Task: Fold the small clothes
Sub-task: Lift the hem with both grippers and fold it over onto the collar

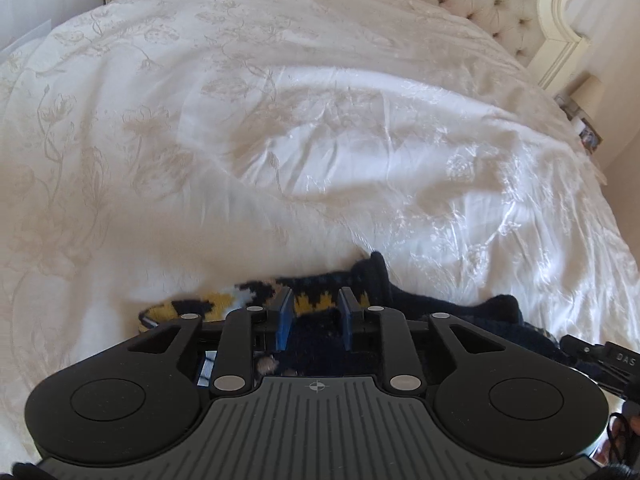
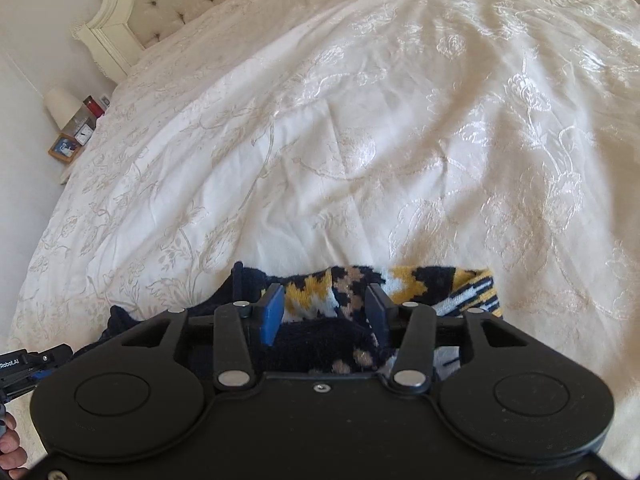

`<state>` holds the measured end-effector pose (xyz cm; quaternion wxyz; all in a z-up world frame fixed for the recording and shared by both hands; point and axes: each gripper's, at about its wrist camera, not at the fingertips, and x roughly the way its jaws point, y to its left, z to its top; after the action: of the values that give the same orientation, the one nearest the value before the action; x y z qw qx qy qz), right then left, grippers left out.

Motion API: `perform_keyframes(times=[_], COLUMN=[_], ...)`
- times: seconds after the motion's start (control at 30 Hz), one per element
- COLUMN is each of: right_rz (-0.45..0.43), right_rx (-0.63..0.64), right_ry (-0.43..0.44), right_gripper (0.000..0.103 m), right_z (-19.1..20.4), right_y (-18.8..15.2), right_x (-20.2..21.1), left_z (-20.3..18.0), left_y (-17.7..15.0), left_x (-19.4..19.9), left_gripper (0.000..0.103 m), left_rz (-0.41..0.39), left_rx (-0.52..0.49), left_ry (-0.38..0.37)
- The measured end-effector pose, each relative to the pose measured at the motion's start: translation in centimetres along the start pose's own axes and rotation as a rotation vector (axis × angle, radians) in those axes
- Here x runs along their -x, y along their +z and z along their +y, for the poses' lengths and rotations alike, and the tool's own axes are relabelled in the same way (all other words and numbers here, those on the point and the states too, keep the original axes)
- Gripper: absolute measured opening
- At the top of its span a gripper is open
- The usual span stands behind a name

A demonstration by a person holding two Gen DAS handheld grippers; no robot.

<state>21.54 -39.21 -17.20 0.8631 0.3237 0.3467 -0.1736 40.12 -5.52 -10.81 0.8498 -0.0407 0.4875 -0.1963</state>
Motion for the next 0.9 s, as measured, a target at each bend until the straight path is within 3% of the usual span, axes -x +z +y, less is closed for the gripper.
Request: perform_keyframes(times=[0.17,0.3,0.63,0.73,0.9], right_rz=[-0.026,-0.027,0.105,0.130,0.167], right_rx=[0.020,0.086,0.318,0.334,0.318], right_ry=[0.015,0.028,0.051,0.029,-0.053], right_gripper=[0.055,0.055,0.055,0.055,0.053], right_z=[0.6,2.0,5.6,5.8,5.2], right_y=[0.9,0.0,-5.3,-5.3,-3.8], right_x=[1.2,2.7,1.8,0.3,-3.1], left_z=[-0.1,-0.6,-3.5,-2.7,-0.6], left_y=[1.8,1.3,-6.0,-7.2,-5.8], left_x=[1.3,2.9,2.1,0.6,-2.0], left_gripper=[0.024,0.025,0.026,0.026,0.026], left_rz=[-0.037,-0.036,0.132,0.171,0.194], left_rx=[-0.019,-0.050,-0.251,-0.255,-0.194], left_ry=[0.023,0.023,-0.006,0.032,0.075])
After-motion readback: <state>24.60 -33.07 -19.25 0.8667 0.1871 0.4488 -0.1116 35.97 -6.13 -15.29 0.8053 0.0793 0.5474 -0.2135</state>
